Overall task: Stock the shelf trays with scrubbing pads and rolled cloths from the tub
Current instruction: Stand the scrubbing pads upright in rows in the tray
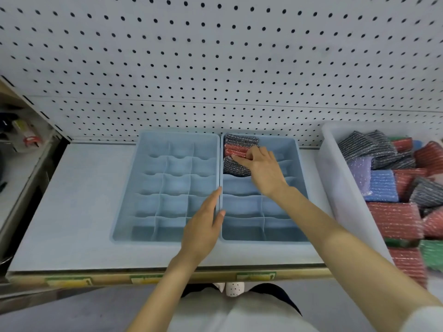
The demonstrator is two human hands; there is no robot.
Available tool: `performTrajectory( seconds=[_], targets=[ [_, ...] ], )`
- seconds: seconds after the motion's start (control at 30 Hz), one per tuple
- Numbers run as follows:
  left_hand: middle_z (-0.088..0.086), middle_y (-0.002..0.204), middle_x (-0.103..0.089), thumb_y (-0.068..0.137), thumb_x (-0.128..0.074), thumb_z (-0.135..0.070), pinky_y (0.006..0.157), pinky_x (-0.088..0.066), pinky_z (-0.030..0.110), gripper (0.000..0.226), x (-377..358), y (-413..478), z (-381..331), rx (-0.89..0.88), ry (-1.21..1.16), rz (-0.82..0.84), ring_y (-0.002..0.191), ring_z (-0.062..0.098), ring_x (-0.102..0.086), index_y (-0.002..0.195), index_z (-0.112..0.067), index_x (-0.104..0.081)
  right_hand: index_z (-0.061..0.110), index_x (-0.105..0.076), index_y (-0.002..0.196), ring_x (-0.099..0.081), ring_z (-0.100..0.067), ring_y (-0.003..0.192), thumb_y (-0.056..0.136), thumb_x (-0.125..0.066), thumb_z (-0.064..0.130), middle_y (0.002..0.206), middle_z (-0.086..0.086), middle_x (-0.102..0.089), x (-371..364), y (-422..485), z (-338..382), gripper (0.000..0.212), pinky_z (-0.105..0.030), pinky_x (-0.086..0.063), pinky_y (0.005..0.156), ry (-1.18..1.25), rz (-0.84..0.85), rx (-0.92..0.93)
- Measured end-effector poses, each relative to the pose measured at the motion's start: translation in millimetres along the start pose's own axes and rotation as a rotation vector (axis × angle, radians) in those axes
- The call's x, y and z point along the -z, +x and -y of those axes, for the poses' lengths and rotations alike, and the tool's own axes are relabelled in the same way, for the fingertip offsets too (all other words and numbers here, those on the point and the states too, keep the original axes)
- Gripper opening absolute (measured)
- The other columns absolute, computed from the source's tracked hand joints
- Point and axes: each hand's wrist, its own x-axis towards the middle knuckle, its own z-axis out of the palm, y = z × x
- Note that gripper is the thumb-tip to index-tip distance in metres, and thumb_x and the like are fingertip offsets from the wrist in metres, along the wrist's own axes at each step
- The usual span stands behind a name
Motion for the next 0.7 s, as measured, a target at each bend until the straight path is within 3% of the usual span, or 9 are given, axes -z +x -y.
performTrajectory(
  seconds=[0.1, 0.17, 0.27, 0.37, 0.43, 0.5, 0.6, 0.7],
  targets=[
    [-0.02, 0.152, -0.027, 0.101, -0.04, -0.034, 0.1, -0.036, 0.022, 0.052, 1, -4, 1, -0.01, 0.008, 0.002, 0.136, 0.006, -0.035, 0.148, -0.04, -0.019, 0.021, -0.051, 0.135, -0.048, -0.031, 0.101, 0.079, -0.052, -0.015, 0.108, -0.013, -0.051, 2, 2, 0, 0.067, -0.038, -0.043, 0.071, 0.061, 0.071, -0.058],
    [-0.019, 0.152, -0.028, 0.101, -0.04, -0.034, 0.101, -0.036, 0.025, 0.051, 1, -4, 1, -0.005, 0.014, 0.009, 0.136, 0.007, -0.036, 0.148, -0.041, -0.019, 0.015, -0.055, 0.129, -0.052, -0.031, 0.102, 0.083, -0.053, -0.01, 0.112, -0.013, -0.051, 1, 4, 0, 0.052, -0.041, -0.049, 0.069, 0.176, 0.054, -0.203],
    [-0.016, 0.152, -0.029, 0.1, -0.042, -0.032, 0.103, -0.031, 0.023, 0.051, 2, 0, 2, 0.01, -0.013, 0.035, 0.136, 0.008, -0.034, 0.147, -0.039, -0.022, 0.008, -0.062, 0.114, -0.059, -0.03, 0.095, 0.084, -0.061, -0.001, 0.113, -0.012, -0.053, 4, 4, 2, 0.031, -0.042, -0.051, 0.082, 0.436, 0.001, -0.395],
    [-0.009, 0.149, -0.03, 0.099, -0.045, -0.031, 0.11, -0.029, 0.027, 0.048, 0, -1, 3, 0.004, -0.004, -0.006, 0.137, 0.011, -0.033, 0.145, -0.036, -0.031, 0.01, -0.065, 0.109, -0.054, -0.023, 0.102, 0.087, -0.063, 0.008, 0.111, -0.008, -0.054, 20, -16, 1, 0.023, -0.033, -0.047, 0.086, 0.56, -0.079, -0.467],
    [-0.003, 0.144, -0.032, 0.098, -0.046, -0.031, 0.111, -0.033, 0.033, 0.042, -2, -2, -7, -0.05, 0.069, -0.117, 0.134, 0.015, -0.034, 0.139, -0.029, -0.042, 0.013, -0.067, 0.107, -0.055, -0.017, 0.095, 0.087, -0.063, 0.008, 0.108, -0.005, -0.055, 42, -40, -2, 0.021, -0.024, -0.046, 0.083, 0.633, -0.147, -0.493],
    [0.001, 0.135, -0.04, 0.096, -0.049, -0.028, 0.107, -0.033, 0.029, 0.036, -10, 1, -31, -0.169, 0.107, -0.199, 0.128, 0.018, -0.04, 0.131, -0.02, -0.051, 0.017, -0.068, 0.102, -0.055, -0.007, 0.079, 0.086, -0.063, 0.005, 0.101, 0.001, -0.057, 69, -70, -11, 0.02, -0.014, -0.044, 0.075, 0.743, -0.187, -0.532],
    [-0.008, 0.118, -0.045, 0.096, -0.05, -0.024, 0.097, -0.034, 0.022, 0.029, -38, 2, -90, -0.25, -0.045, -0.103, 0.115, 0.014, -0.049, 0.124, -0.019, -0.055, 0.026, -0.067, 0.089, -0.056, -0.003, 0.067, 0.085, -0.063, 0.002, 0.086, 0.012, -0.064, 112, -119, -34, 0.024, -0.019, -0.047, 0.068, 0.891, -0.251, -0.58],
    [-0.014, 0.111, -0.05, 0.097, -0.049, -0.029, 0.096, -0.04, 0.025, 0.026, -79, -8, -144, -0.332, -0.201, 0.014, 0.11, 0.009, -0.053, 0.12, -0.019, -0.057, 0.025, -0.067, 0.083, -0.059, -0.001, 0.06, 0.082, -0.062, -0.007, 0.078, 0.008, -0.066, 145, -169, -73, 0.033, -0.017, -0.05, 0.063, 0.972, -0.317, -0.655]
  ],
)
